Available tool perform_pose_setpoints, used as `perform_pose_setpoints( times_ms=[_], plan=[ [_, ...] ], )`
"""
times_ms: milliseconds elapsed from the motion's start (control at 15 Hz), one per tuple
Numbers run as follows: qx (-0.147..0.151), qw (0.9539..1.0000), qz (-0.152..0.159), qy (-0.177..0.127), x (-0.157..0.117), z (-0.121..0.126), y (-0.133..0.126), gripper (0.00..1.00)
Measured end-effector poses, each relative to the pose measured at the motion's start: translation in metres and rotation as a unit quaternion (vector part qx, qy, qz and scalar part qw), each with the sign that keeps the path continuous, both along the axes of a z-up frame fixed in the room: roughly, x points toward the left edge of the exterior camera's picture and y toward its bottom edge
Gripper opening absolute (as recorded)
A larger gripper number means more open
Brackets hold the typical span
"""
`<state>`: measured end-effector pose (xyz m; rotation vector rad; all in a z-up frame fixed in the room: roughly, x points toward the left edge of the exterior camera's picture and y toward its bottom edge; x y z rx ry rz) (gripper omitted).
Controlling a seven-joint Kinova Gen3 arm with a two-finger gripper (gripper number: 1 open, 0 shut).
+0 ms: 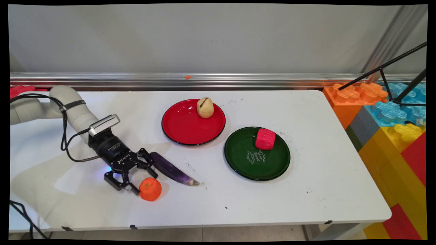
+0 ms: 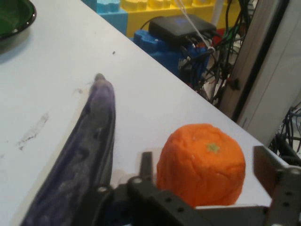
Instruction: Place the picked object on the table
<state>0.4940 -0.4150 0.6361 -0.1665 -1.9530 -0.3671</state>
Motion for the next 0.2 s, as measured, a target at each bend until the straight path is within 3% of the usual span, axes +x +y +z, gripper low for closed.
perform_pose_setpoints(
  times_ms=[200],
  plan=[
    [-0.002, 1.0, 0.001, 0.002, 0.0001, -0.0012, -0.0015, 1.0]
  ],
)
